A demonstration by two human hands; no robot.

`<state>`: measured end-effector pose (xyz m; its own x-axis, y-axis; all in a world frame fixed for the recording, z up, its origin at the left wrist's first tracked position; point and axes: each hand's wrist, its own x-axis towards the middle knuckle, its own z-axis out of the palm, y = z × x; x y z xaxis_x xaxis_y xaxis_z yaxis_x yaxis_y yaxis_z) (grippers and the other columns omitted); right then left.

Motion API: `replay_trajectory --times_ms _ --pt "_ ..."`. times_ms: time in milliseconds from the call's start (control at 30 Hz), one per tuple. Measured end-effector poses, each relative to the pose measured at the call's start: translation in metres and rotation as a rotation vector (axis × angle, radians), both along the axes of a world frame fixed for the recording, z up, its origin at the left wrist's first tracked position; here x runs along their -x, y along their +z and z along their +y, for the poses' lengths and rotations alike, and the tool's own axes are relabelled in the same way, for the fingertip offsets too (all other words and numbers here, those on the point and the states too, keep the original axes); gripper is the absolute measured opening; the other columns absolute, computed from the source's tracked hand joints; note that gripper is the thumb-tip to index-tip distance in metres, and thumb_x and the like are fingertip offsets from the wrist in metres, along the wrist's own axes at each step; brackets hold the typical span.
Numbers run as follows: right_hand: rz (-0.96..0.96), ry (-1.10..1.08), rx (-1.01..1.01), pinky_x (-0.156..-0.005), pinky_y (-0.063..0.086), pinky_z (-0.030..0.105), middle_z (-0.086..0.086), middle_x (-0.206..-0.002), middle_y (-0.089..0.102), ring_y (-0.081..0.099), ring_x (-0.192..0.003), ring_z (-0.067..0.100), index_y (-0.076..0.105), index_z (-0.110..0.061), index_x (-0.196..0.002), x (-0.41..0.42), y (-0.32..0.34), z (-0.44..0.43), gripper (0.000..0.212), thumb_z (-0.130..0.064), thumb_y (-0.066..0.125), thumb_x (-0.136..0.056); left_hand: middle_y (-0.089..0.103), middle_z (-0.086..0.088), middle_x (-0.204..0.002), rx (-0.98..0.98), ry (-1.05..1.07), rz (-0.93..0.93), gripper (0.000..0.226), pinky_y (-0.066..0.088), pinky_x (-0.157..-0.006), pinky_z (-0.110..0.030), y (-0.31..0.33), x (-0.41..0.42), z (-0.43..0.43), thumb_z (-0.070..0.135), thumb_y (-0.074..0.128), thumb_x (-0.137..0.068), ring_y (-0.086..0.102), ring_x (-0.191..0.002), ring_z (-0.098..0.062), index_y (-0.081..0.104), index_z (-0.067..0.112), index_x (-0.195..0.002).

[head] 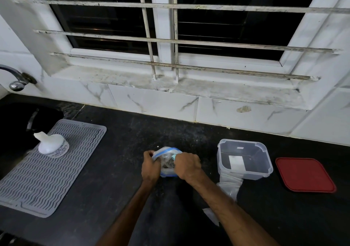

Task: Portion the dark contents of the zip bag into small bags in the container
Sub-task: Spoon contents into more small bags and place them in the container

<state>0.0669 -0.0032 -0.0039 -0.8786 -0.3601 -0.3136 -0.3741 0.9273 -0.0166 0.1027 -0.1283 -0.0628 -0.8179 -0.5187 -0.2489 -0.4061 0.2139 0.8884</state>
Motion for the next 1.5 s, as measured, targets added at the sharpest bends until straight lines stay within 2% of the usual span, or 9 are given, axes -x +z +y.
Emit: replay_trajectory --times_ms 133,367,500,667,833,1000,1133,1367,1500 --pt "-0.041 0.058 -0.014 -0.086 0.048 0.035 0.007 -0.118 0.065 0.062 -0.107 0.024 0.063 -0.013 -0.119 -0.002 -0.001 0.001 0.031 -0.029 0.049 -0.096 0.065 -0.007 -0.108 -0.044 -0.094 -0.025 0.035 0.057 -0.083 -0.041 -0.003 0.003 0.001 0.008 0.06 -0.088 0.066 -0.095 -0.023 0.051 0.017 -0.122" --pt "-0.115 0.088 0.042 -0.089 0.046 0.037 0.008 -0.116 0.065 0.061 -0.106 0.025 0.06 -0.012 -0.121 -0.002 0.002 0.0 0.035 -0.033 0.05 -0.096 0.061 0.002 -0.085 0.154 -0.094 -0.117 0.011 0.042 -0.071 -0.026 0.003 0.002 0.007 0.021 0.064 -0.089 0.062 -0.083 -0.017 0.065 0.015 -0.098" --pt "-0.091 -0.003 0.048 -0.088 0.046 0.034 0.006 -0.118 0.065 0.061 -0.108 0.024 0.061 -0.015 -0.121 -0.001 -0.005 0.005 0.036 -0.036 0.054 -0.092 0.066 -0.006 -0.091 0.081 -0.105 -0.134 0.021 0.047 -0.069 -0.027 0.001 0.008 0.003 0.022 0.068 -0.086 0.066 -0.087 -0.022 0.065 0.005 -0.099" --pt "-0.041 -0.072 0.096 -0.087 0.048 0.033 0.006 -0.115 0.066 0.062 -0.104 0.023 0.063 -0.013 -0.117 0.003 -0.007 0.016 0.031 -0.031 0.053 -0.093 0.07 -0.003 -0.074 -0.032 -0.123 -0.092 0.012 0.051 -0.063 -0.027 0.005 0.01 0.003 0.018 0.065 -0.089 0.068 -0.075 -0.021 0.072 0.01 -0.084" --pt "-0.088 0.022 0.121 -0.089 0.049 0.036 0.008 -0.114 0.066 0.062 -0.103 0.025 0.062 -0.012 -0.116 -0.001 -0.004 0.016 0.031 -0.031 0.05 -0.096 0.071 -0.007 -0.081 0.01 -0.042 -0.074 0.008 0.058 -0.074 -0.043 -0.002 0.007 0.004 0.02 0.071 -0.085 0.069 -0.078 -0.024 0.064 0.019 -0.081" --pt "0.035 0.163 0.1 -0.084 0.049 0.037 0.007 -0.109 0.068 0.064 -0.098 0.026 0.066 -0.014 -0.112 -0.006 -0.001 0.018 0.029 -0.027 0.045 -0.098 0.069 -0.004 -0.072 0.016 0.028 -0.09 0.015 0.054 -0.061 -0.032 0.0 0.006 0.003 0.02 0.077 -0.079 0.067 -0.068 -0.02 0.063 0.018 -0.075" --pt "0.056 0.225 0.134 -0.088 0.049 0.037 0.007 -0.119 0.064 0.063 -0.105 0.026 0.056 -0.014 -0.126 -0.008 0.0 0.013 0.033 -0.03 0.051 -0.097 0.065 0.001 -0.068 -0.034 0.057 -0.074 0.011 0.043 -0.051 -0.022 0.006 0.005 0.004 0.011 0.073 -0.081 0.062 -0.064 -0.014 0.063 0.015 -0.078" --pt "0.045 0.357 0.035 -0.081 0.05 0.042 0.012 -0.119 0.062 0.064 -0.1 0.031 0.05 -0.014 -0.13 -0.014 -0.014 0.019 0.032 -0.018 0.043 -0.099 0.071 -0.013 -0.083 -0.197 0.163 -0.064 0.005 0.059 -0.069 -0.038 0.006 0.005 -0.002 0.006 0.069 -0.085 0.069 -0.077 -0.026 0.065 0.008 -0.087" --pt "0.049 0.393 0.024 -0.076 0.052 0.041 0.01 -0.113 0.065 0.066 -0.092 0.029 0.056 -0.017 -0.123 -0.016 -0.02 0.024 0.028 -0.019 0.045 -0.097 0.069 -0.012 -0.078 -0.162 0.187 -0.025 0.004 0.052 -0.056 -0.029 0.005 0.004 0.001 0.004 0.068 -0.083 0.068 -0.071 -0.023 0.066 0.004 -0.087"
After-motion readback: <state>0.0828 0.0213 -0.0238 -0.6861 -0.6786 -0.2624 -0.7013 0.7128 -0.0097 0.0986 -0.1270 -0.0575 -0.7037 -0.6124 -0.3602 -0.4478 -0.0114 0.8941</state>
